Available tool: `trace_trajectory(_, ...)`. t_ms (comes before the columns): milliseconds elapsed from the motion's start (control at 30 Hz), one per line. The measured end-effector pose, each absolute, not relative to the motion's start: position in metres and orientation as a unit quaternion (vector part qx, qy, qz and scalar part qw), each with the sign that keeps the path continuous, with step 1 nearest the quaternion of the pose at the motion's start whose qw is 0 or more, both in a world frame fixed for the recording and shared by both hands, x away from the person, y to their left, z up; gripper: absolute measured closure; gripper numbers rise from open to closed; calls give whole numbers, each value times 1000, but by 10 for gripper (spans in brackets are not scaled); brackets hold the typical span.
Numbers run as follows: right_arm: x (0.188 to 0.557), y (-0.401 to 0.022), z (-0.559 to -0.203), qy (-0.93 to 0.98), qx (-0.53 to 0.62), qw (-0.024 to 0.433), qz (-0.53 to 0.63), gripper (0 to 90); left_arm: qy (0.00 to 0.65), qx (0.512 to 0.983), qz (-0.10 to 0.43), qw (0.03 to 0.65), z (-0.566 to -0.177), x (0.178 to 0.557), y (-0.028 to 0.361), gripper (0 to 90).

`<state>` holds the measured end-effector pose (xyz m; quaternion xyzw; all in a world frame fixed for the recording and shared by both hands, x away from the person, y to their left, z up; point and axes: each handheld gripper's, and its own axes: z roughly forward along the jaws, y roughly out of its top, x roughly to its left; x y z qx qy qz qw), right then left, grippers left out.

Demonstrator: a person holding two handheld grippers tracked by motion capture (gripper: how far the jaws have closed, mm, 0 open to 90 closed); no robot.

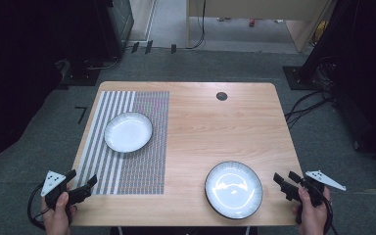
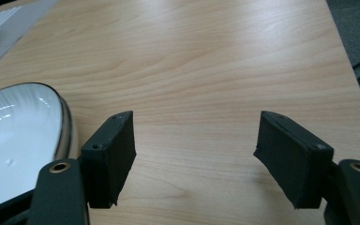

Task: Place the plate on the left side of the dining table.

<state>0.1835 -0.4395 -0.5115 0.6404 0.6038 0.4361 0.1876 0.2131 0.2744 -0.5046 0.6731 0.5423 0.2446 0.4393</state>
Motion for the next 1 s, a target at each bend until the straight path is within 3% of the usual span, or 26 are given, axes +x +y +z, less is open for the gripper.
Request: trace_trajectory(1000, 189, -426, -524, 638, 636, 214, 377, 237, 537, 714, 225, 389, -514, 220, 262, 136)
